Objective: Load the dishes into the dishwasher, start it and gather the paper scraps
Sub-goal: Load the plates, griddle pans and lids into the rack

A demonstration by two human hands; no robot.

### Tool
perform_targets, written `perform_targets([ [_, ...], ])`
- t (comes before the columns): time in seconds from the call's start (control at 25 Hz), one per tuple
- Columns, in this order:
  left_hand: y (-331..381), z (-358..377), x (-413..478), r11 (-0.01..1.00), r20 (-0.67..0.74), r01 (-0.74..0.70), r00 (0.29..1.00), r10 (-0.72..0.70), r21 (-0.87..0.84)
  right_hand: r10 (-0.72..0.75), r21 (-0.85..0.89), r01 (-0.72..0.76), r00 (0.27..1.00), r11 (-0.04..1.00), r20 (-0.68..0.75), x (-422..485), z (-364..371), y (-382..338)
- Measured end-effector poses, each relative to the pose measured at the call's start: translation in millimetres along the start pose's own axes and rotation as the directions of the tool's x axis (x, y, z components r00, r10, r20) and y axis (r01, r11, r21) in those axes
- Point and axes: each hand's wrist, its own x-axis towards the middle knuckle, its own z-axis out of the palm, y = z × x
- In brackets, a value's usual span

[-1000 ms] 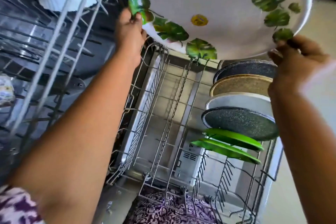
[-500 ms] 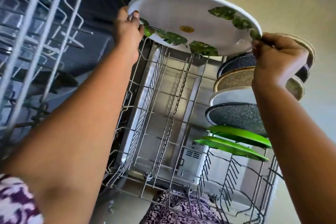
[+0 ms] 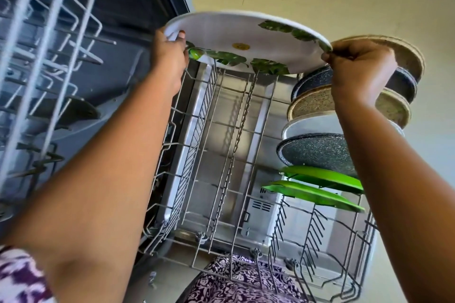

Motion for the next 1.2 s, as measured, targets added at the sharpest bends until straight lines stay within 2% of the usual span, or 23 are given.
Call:
perform_targets([
  [0.2,-8,-4,-4,0.999,-0.007,0.007,1.0,-0.007,0.036,-0.078,-0.151,0.089,0.994,0.984,0.075,1,-6,3],
  [0.44,-5,-8,-10,0.999,-0.037,-0.035,0.999,0.034,-0.021,-0.15,-0.179,0.164,0.984,0.97,0.092,-4,-11,-7],
  [0.56,5,-7,-9,0.997,-0.006,-0.083,0.997,0.083,0.002,-0.266,-0.177,0.284,0.956,0.942,0.122,-5,-10,-32],
  [0.68,10,-9,-10,0.981,-0.056,-0.176,0.982,0.181,0.086,-0.409,-0.186,0.43,0.901,0.883,0.141,-16,-5,-59],
  [0.76,15,-13,-13,0.974,-0.069,-0.219,0.972,0.223,0.06,-0.471,-0.178,0.487,0.873,0.855,0.125,-22,-5,-71],
  [1.0,33,-20,-24,0.954,-0.011,-0.262,0.965,0.264,-0.144,-0.482,-0.106,0.49,0.871,0.865,0.091,-28,-14,-89],
  [1.2,25,-18,-13,0.975,-0.012,-0.221,0.975,0.221,-0.017,-0.491,-0.109,0.497,0.867,0.861,0.081,-29,-3,-82],
])
